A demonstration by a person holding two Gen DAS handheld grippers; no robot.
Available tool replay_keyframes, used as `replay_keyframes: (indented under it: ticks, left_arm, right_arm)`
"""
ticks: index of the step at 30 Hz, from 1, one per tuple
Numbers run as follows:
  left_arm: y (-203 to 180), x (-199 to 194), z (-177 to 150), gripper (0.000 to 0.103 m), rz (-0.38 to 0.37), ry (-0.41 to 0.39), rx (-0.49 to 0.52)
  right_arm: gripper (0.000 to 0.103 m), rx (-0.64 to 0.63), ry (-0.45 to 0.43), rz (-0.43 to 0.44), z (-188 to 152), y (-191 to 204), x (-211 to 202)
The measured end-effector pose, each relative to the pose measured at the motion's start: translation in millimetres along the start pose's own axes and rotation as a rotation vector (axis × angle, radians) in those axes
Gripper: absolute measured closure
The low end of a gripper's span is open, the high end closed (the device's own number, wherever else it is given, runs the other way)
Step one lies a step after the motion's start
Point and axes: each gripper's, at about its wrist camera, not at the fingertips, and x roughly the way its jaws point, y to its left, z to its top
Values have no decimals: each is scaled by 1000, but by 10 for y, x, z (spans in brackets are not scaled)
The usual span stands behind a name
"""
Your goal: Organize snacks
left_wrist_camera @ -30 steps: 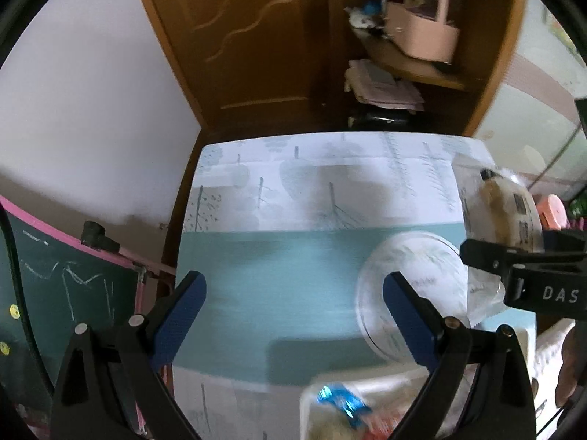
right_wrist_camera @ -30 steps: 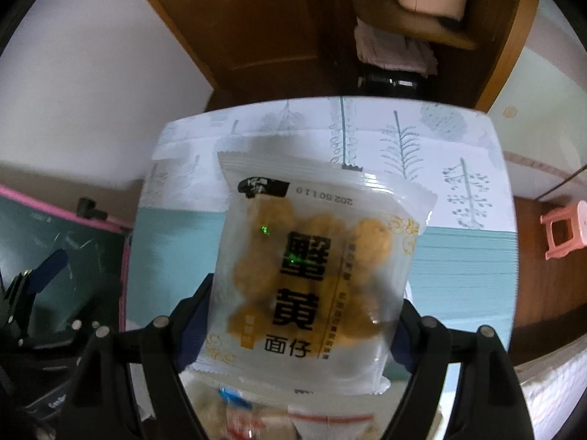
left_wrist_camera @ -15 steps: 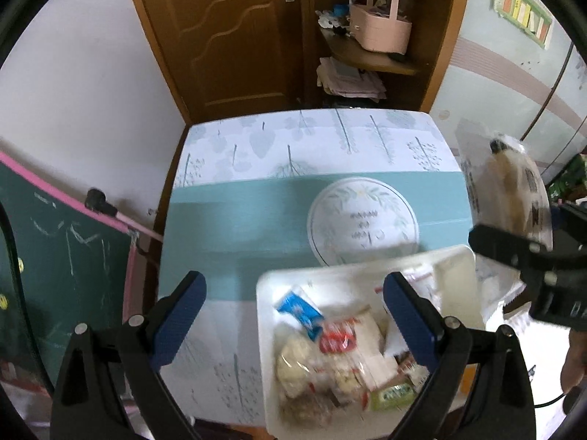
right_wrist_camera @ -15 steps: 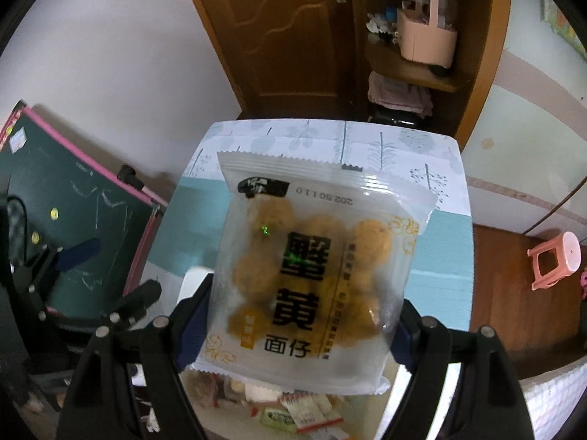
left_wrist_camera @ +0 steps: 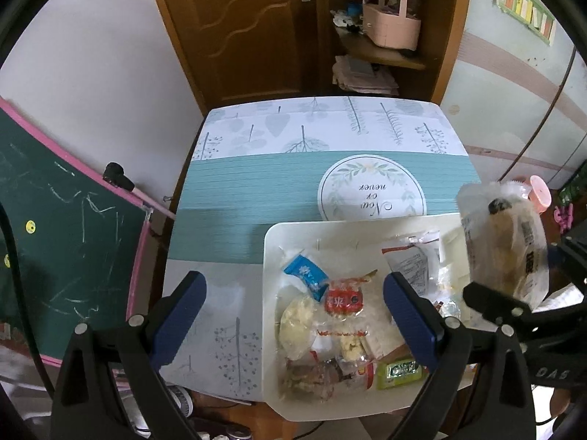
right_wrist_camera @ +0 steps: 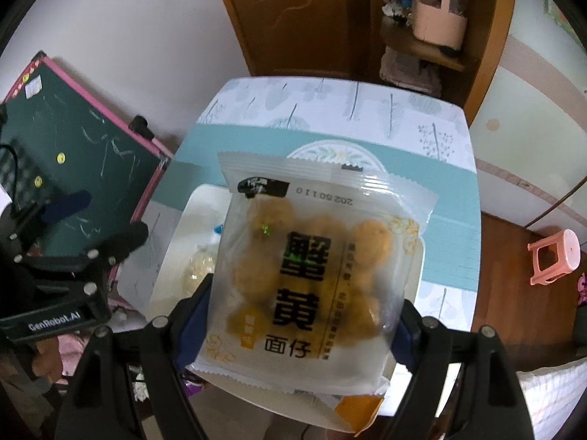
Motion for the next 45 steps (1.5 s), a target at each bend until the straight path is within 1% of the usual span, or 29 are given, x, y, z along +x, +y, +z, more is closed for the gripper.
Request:
replay_keyframes:
  ticks: [6,11,13,16,17,22,34,40,45]
  left_arm:
    - [1,-12,-83,6,-11,2,-18]
    - [7,14,-125,6,-38,18,-50]
    - [-1,21,-146,6,-41,21,-54]
    - [-23,6,-155,6,-45,22,-51]
    - [-31,-8,-157,6,-50,18,-47]
    - [-90,-83,-173,6,-58,0,-28]
    - [-137,-384,-141,6,-105,-45,-25]
    - [-186,-546,-78,6,-117,-74,-9]
    - [-213,-611,-54,6,-130,-69,-19]
  right_arm:
    - [19,-3,50,9,-124,65,126]
    - [18,-7,56,17,-219,101,158]
    - [16,-19,34,11,-248,122,128]
    - [9,-37,-13,-13,-271,149,43]
    - [8,-37,-29,-23,-274,150,10]
    - [8,11,-75,-41,-284,76,-134]
    - [8,133,-139,-91,-402,-85,-431]
    - [8,237,-167,-77,-418,-264,-631]
    - [8,229,-229,-104,-408,-199,-864]
